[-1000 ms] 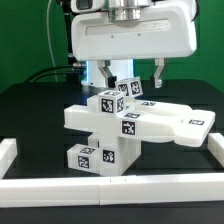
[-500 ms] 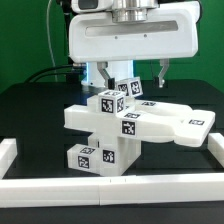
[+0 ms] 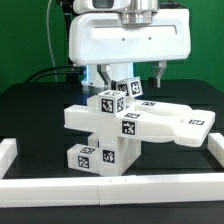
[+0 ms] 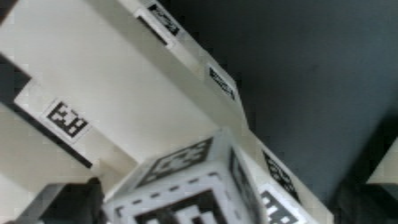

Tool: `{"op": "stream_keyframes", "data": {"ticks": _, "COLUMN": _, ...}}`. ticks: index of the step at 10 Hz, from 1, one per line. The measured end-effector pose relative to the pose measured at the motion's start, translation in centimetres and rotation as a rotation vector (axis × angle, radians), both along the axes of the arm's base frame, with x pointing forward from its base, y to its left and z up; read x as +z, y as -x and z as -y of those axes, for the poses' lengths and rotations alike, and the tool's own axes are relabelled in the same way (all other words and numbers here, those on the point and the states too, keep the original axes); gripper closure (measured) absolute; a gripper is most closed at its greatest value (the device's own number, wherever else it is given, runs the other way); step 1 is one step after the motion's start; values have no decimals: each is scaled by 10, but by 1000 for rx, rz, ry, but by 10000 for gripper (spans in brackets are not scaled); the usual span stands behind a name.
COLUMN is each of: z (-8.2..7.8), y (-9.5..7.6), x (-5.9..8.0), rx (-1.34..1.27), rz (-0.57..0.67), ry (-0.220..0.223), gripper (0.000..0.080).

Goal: Assemble chair

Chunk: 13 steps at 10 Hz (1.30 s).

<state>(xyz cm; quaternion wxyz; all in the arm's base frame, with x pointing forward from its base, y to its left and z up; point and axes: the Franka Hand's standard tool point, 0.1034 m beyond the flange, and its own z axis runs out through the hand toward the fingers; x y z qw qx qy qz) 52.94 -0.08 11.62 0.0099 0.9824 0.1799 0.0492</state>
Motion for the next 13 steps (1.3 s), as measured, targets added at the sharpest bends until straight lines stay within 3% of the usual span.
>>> {"op": "stream_keyframes", "data": {"ticks": 4, "z": 2, "y": 0, "x": 0, "rx": 107, "rz": -2, "ry": 19, "gripper": 151}}
{"op": "stream_keyframes", "data": {"ticks": 5, "z": 2, "y": 0, "x": 0, "rx": 107, "rz": -2, "ry": 19, "gripper": 265}}
{"op": "stream_keyframes", "data": {"ticks": 6, "z": 2, "y": 0, "x": 0, "rx": 96, "rz": -2, "ry": 17, "gripper": 443}}
{"op": "stream_keyframes", "data": {"ticks": 7, "z": 2, "y": 0, "x": 0, "rx": 11, "rz": -2, "ry": 8, "gripper": 443}}
{"op": "stream_keyframes", "data": {"ticks": 8, "z": 2, "y": 0, "x": 0, "rx": -54, "rz": -1, "ry": 2, "gripper": 520}}
{"op": "stream_keyframes", "data": {"ticks": 13, "z": -2, "y": -6, "x": 0, "rx": -480, "rz": 6, "ry": -41, "gripper": 520}}
